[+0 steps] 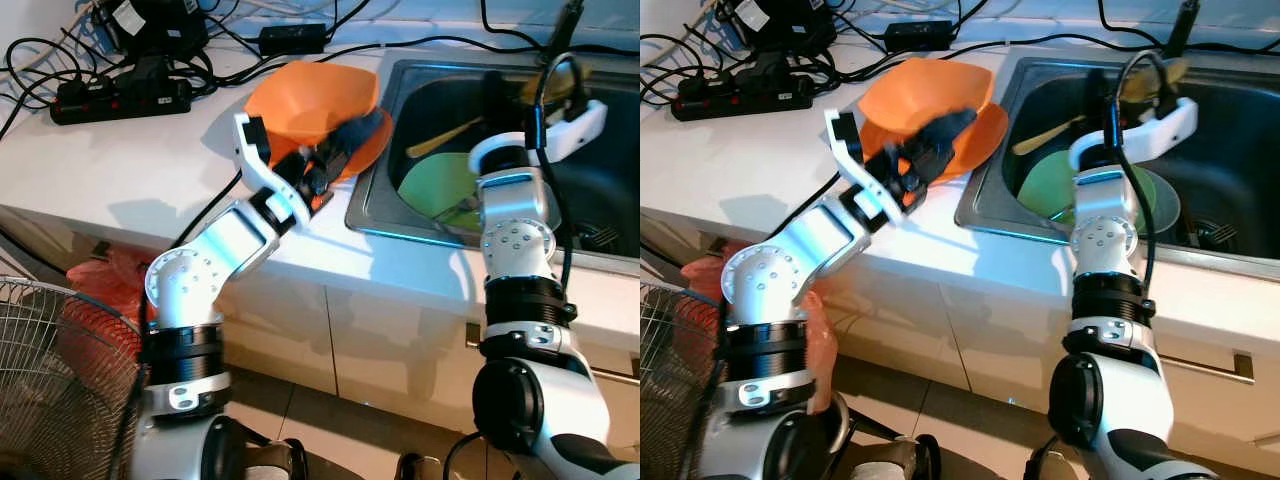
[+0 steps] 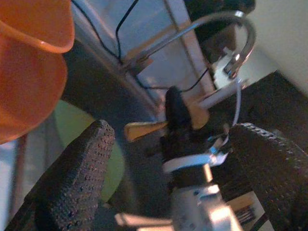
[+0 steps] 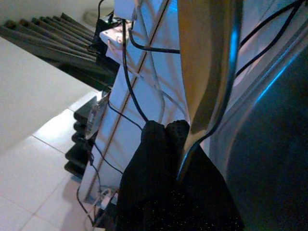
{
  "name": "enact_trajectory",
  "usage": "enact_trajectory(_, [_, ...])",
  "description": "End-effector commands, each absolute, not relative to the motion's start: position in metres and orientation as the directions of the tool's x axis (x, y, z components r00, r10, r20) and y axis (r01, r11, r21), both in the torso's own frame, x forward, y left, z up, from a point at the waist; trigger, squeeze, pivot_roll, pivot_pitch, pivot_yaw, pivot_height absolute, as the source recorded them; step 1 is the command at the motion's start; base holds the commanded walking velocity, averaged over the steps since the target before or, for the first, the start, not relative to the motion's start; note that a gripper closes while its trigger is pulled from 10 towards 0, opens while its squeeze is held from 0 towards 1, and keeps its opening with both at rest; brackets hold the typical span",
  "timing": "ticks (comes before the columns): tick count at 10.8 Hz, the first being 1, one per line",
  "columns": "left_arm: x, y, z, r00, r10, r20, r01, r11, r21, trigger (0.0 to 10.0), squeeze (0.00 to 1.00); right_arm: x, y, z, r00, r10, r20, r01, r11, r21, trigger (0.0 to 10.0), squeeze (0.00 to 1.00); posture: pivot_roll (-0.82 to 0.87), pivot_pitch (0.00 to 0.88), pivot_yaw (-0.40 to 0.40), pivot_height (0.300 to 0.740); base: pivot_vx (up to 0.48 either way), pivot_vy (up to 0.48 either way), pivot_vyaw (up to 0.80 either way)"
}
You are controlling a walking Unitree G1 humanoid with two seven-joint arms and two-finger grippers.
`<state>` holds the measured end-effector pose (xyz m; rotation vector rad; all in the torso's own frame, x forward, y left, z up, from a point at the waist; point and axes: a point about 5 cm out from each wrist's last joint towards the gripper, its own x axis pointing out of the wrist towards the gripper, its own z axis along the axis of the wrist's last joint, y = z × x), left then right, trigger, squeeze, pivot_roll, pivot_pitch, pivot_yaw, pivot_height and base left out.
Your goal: Kitchen organization
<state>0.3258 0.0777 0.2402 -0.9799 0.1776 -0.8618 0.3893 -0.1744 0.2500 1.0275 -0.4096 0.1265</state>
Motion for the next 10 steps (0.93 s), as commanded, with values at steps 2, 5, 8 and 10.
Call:
enact_trajectory(2, [0.318,0.076,0.241,0.609,-0.771,0.185,0.643,0.344,-0.684,10.0,1.0,0.391,-0.18,0.253,0.91,-0.099,0.401,-0.273,0.585,0.764,10.0,0.0,0.06,0.139,0.122,0.74,0.0,0.0,0.0])
enact_trajectory(5, [0.309,0.077,0.233,0.566,-0.821,0.079,0.737,0.461,-0.494,10.0,1.0,0.391,-0.197,0.242,0.929,-0.077,0.362,-0.142,0.829,0.54,10.0,0.0,0.06,0.141,0.115,0.74,0.0,0.0,0.0])
enact_trajectory(8, [0.308,0.079,0.232,0.561,-0.823,0.084,0.75,0.463,-0.472,10.0,1.0,0.395,-0.205,0.224,0.968,-0.023,0.251,-0.032,0.977,0.213,10.0,0.0,0.07,0.146,0.113,0.74,0.0,0.0,0.0])
enact_trajectory(10, [0.306,0.076,0.23,0.549,-0.832,0.082,0.762,0.458,-0.458,10.0,1.0,0.4,-0.207,0.205,0.991,-0.032,0.133,0.022,0.997,0.076,10.0,0.0,0.08,0.149,0.117,0.74,0.0,0.0,0.0])
